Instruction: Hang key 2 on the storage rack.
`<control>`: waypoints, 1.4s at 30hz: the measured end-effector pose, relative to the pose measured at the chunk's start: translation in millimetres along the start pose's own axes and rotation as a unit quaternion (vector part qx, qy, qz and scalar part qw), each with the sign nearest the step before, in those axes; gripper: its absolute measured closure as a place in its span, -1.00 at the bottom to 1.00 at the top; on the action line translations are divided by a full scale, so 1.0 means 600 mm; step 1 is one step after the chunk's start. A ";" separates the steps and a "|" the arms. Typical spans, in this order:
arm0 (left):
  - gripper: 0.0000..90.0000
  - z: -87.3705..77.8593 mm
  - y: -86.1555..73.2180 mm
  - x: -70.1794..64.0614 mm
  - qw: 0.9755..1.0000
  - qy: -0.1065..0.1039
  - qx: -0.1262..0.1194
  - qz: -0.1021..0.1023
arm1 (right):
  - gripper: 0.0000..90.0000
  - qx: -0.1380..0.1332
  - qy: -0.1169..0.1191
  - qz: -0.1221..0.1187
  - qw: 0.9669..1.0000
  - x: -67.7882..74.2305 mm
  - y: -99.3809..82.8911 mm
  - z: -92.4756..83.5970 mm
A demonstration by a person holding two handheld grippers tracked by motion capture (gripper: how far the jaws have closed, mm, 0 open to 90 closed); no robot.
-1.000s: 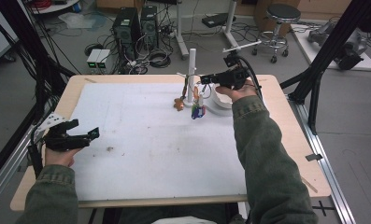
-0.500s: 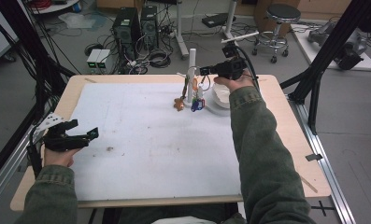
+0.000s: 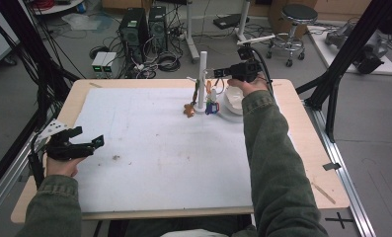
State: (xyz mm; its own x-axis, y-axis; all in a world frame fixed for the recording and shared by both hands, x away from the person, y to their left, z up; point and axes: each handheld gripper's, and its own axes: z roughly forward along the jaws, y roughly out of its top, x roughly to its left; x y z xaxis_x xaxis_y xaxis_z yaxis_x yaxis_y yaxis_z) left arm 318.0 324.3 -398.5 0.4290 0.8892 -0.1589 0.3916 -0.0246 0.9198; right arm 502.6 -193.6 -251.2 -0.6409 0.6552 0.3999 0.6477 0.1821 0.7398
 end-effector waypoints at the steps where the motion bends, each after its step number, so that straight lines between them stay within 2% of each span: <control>1: -0.96 0.000 0.000 0.000 1.000 0.000 0.000 0.000 | 0.83 0.000 0.000 0.000 1.000 0.000 0.000 0.000; 7: -0.96 -0.001 -0.001 0.002 1.000 0.000 -0.001 -0.003 | 0.83 0.000 0.005 0.012 1.000 -0.012 0.000 0.012; 10: -0.96 -0.001 -0.001 0.001 1.000 0.000 -0.002 -0.003 | 0.83 -0.002 -0.001 0.022 1.000 -0.018 0.000 0.022; 17: -0.96 -0.001 -0.002 0.001 1.000 -0.001 0.000 -0.002 | 0.83 -0.016 -0.016 0.026 0.999 -0.021 0.001 0.039; 22: -0.96 -0.001 -0.002 0.000 1.000 -0.003 0.001 0.000 | 0.81 -0.014 -0.020 0.036 0.999 -0.025 -0.003 0.048; 25: -0.96 -0.002 -0.002 0.001 1.000 -0.001 -0.001 -0.002 | 0.79 -0.011 -0.022 0.032 0.999 -0.025 -0.006 0.051; 29: -0.96 -0.001 -0.003 0.000 1.000 -0.004 0.003 0.001 | 0.57 0.000 -0.026 0.029 0.999 -0.023 -0.011 0.052; 34: -0.96 0.000 -0.003 -0.001 1.000 -0.005 0.003 0.000 | 0.33 -0.008 -0.042 0.029 0.999 -0.019 -0.011 0.044; 36: -0.96 0.001 -0.003 -0.001 1.000 -0.005 0.002 0.000 | 0.15 -0.009 -0.049 0.031 0.998 -0.018 -0.012 0.040; 37: -0.96 0.001 -0.003 -0.001 1.000 -0.005 0.002 0.000 | 0.15 -0.009 -0.049 0.031 0.998 -0.018 -0.012 0.040; 38: -0.96 0.001 -0.003 -0.001 1.000 -0.005 0.002 0.000 | -0.01 -0.011 -0.056 0.026 0.998 -0.017 -0.013 0.036; 39: -0.96 0.001 -0.003 -0.001 1.000 -0.005 0.002 0.000 | -0.01 -0.011 -0.056 0.026 0.998 -0.017 -0.013 0.036; 40: -0.96 0.001 -0.003 -0.001 1.000 -0.006 0.004 0.002 | -0.18 -0.009 -0.067 0.021 0.998 -0.013 -0.014 0.033; 41: -0.96 0.001 -0.003 -0.001 1.000 -0.006 0.004 0.002 | -0.18 -0.009 -0.067 0.021 0.998 -0.013 -0.014 0.033; 42: -0.96 0.001 -0.003 -0.001 1.000 -0.005 0.003 0.001 | -0.43 -0.005 -0.076 0.008 0.997 -0.009 -0.015 0.031</control>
State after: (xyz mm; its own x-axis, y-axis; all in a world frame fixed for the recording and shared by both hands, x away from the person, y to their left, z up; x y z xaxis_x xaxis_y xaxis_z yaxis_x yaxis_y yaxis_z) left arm 317.3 323.7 -400.4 0.4375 0.8846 -0.1613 0.3954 -0.0282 0.9181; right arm 508.1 -185.2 -270.2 -0.5595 0.7623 0.3254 0.6525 0.1631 0.7400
